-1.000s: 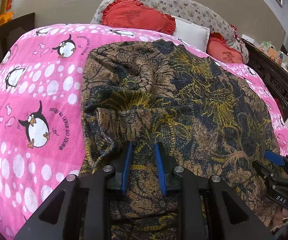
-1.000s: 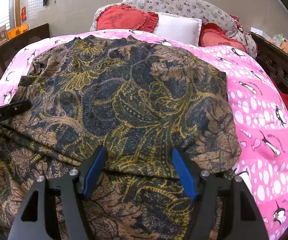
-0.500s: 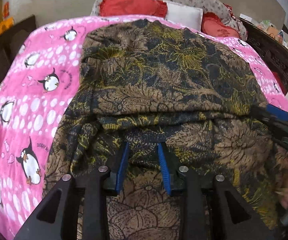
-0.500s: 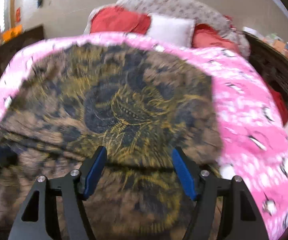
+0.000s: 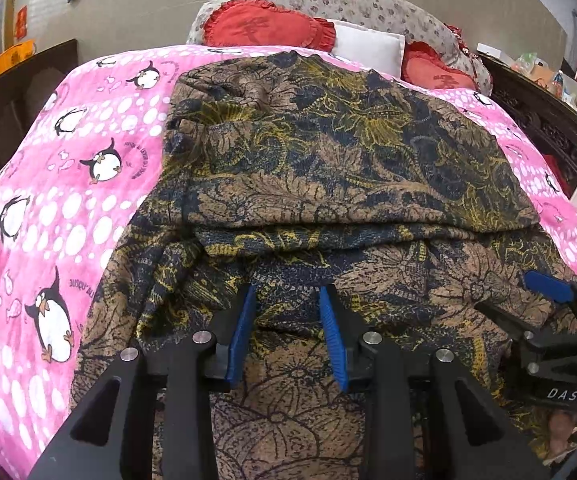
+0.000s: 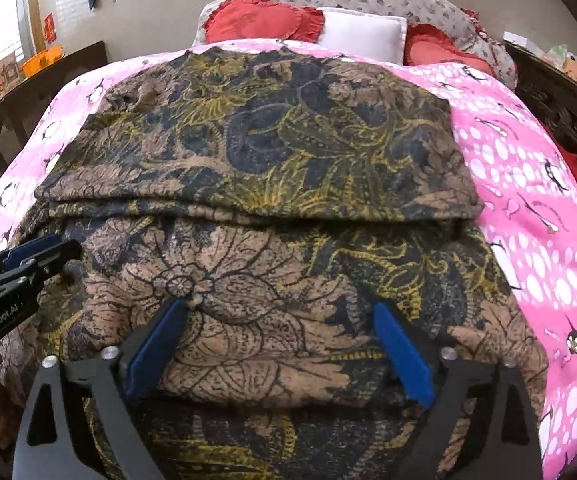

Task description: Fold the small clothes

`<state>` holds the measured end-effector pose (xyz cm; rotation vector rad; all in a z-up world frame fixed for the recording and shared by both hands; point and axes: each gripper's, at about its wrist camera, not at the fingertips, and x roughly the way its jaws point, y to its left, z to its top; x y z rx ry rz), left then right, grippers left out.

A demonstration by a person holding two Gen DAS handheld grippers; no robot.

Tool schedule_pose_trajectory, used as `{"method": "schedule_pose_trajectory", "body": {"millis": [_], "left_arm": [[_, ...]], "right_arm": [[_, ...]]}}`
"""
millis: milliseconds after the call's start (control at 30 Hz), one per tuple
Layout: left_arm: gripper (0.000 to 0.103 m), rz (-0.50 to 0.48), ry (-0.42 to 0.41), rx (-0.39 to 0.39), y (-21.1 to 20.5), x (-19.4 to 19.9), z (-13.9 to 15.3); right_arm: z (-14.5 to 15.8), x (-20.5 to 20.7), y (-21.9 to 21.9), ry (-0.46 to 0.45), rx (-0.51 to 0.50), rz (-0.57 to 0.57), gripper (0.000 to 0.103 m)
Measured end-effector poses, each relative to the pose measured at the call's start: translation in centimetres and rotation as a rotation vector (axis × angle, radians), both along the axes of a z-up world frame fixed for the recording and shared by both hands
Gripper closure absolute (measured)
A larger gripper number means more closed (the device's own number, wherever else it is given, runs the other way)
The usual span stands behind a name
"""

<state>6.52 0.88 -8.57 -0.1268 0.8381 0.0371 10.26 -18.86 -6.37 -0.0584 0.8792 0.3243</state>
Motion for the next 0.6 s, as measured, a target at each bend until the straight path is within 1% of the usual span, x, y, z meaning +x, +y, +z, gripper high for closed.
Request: {"method": "schedule_pose_trajectory", "body": {"millis": [100,400,600], "left_arm": [[0.090,0.000,-0.001,-0.004,0.01,-0.04,0.04],[0.089,0.001,-0.002,-0.001,0.01,-0.08,0.04],[0.089,0.001,-0.002,-0.001,0.01,-0.08,0.04]], "right_arm": [[0.04,-0.05,0.44,0.008,0.009,0.012,0.000],[-0.12,-0.28,0.83,-0.006,-0.027,0.008,0.001],[-0.22,-0.24,0.80,-0.007,-0.027,0.009,0.001]]}}
